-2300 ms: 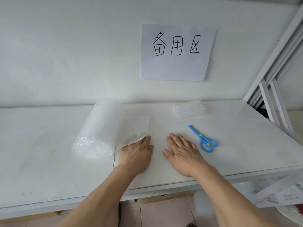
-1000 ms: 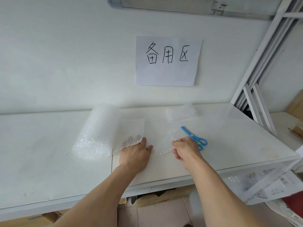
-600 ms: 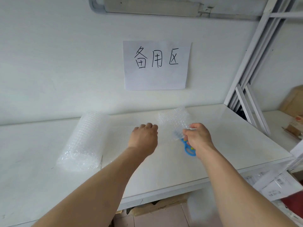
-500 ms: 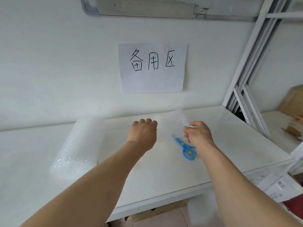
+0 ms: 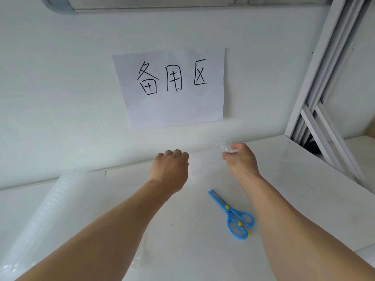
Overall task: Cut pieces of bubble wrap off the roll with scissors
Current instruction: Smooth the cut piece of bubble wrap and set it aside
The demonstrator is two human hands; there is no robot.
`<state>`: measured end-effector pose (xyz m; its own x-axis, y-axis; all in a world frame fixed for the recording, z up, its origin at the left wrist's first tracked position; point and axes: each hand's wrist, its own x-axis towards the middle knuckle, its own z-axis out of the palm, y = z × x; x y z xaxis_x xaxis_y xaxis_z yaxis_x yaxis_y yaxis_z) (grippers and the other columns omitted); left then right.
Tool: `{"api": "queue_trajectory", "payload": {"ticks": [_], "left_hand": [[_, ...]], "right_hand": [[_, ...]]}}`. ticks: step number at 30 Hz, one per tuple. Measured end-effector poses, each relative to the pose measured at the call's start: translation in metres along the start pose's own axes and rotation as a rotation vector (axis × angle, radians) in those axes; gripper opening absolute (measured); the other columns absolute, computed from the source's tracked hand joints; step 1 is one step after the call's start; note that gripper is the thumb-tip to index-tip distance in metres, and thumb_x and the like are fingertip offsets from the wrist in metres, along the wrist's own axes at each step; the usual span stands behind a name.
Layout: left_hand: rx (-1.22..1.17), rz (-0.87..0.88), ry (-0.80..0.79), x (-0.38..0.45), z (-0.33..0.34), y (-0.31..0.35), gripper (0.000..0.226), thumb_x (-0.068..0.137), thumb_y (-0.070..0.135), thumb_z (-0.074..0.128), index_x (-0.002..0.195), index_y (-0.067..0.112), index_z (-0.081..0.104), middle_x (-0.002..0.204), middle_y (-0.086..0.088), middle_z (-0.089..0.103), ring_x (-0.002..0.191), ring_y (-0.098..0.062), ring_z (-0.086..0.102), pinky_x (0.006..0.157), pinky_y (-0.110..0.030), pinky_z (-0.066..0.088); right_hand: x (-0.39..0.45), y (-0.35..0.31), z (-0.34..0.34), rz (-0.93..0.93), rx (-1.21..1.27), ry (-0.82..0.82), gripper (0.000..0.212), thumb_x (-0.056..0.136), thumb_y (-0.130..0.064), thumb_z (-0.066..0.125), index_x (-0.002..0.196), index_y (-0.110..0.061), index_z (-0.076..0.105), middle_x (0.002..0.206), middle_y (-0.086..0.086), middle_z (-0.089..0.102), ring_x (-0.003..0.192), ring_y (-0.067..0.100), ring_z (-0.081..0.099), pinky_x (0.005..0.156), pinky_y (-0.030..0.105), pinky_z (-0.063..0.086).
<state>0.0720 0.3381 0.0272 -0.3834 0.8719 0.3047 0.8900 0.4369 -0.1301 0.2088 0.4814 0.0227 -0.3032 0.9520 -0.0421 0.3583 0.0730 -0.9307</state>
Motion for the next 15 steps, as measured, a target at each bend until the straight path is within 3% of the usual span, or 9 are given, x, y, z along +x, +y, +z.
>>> {"api": "queue_trajectory", "payload": {"ticks": [5, 9, 15], "left_hand": [[-0.085, -0.030, -0.059, 0.000, 0.020, 0.008, 0.031, 0.102, 0.035, 0.031, 0.122, 0.021, 0.051, 0.123, 0.003, 0.054, 0.110, -0.022, 0.053, 0.085, -0.033, 0.039], [-0.207, -0.109, -0.180, -0.002, 0.030, 0.017, 0.044, 0.101, 0.049, 0.025, 0.128, 0.026, 0.051, 0.130, 0.005, 0.053, 0.116, -0.021, 0.051, 0.088, -0.033, 0.039], [-0.259, -0.155, -0.194, -0.007, 0.038, 0.024, 0.056, 0.095, 0.063, 0.027, 0.130, 0.026, 0.049, 0.134, 0.007, 0.050, 0.127, -0.018, 0.042, 0.095, -0.033, 0.038]], "right_hand": [[0.005, 0.016, 0.012, -0.074, -0.287, 0.010, 0.046, 0.091, -0.023, 0.054, 0.137, -0.020, 0.047, 0.119, 0.005, 0.066, 0.102, 0.028, 0.063, 0.082, 0.032, 0.047], [0.006, 0.026, 0.019, -0.120, -0.428, 0.026, 0.049, 0.092, -0.021, 0.050, 0.141, -0.019, 0.042, 0.119, 0.006, 0.066, 0.107, 0.030, 0.062, 0.081, 0.034, 0.047], [0.007, 0.034, 0.019, -0.161, -0.533, 0.091, 0.051, 0.095, -0.033, 0.054, 0.142, -0.017, 0.041, 0.136, 0.011, 0.044, 0.124, 0.030, 0.045, 0.091, 0.037, 0.043]]}}
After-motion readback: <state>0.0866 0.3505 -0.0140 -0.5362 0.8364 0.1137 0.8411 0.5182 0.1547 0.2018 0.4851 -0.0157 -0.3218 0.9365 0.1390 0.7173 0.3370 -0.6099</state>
